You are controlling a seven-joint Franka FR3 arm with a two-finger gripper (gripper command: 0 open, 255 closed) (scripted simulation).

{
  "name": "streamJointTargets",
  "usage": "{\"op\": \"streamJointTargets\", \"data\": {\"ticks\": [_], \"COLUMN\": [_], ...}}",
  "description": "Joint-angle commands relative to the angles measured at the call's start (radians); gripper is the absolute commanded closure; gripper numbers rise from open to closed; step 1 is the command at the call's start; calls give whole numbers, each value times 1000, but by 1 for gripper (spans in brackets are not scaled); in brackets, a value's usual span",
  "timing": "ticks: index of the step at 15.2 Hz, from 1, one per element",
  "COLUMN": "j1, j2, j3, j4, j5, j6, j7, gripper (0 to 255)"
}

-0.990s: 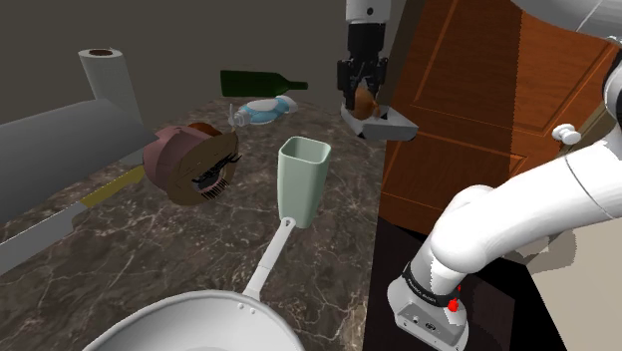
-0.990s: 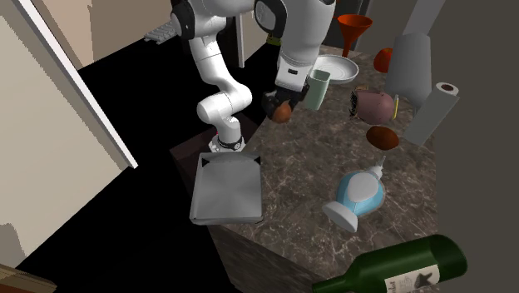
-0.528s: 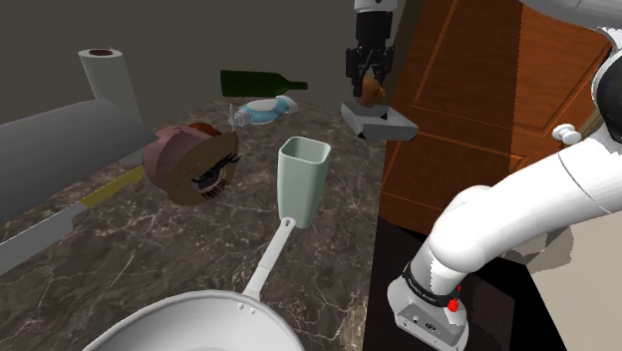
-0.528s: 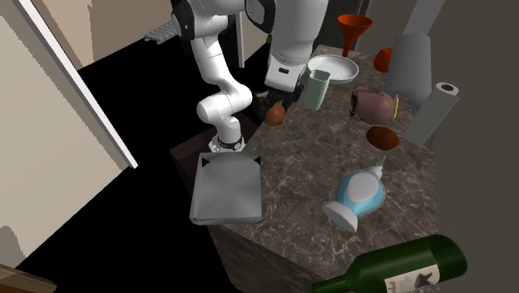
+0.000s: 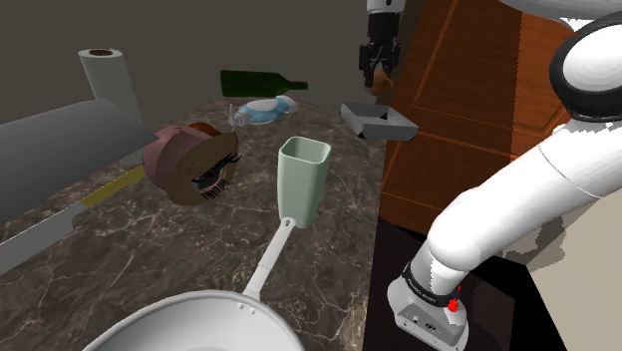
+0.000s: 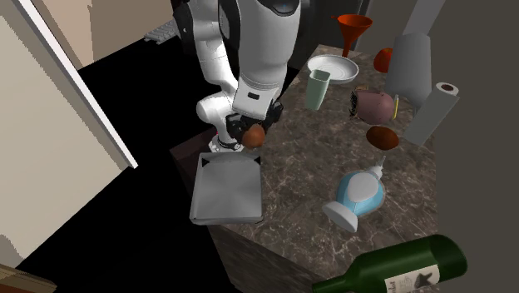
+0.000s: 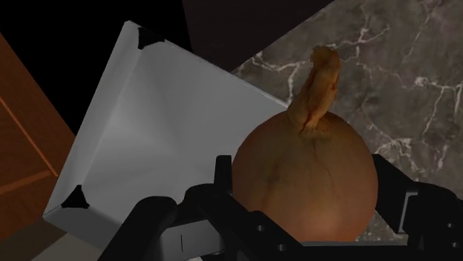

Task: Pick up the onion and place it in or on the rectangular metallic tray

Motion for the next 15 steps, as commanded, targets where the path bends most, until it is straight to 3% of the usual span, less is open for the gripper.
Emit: {"op": "streamJointTargets", "data": {"ticks": [1, 7, 15], "j1": [-14, -60, -61], "j2": [39, 188, 149], "j3": [-32, -123, -121], "j4": [42, 196, 44], "j5": [-13, -24, -31], "j6": [1, 8, 121], "j7": [-50, -197, -178], "gripper": [255, 255, 255]}}
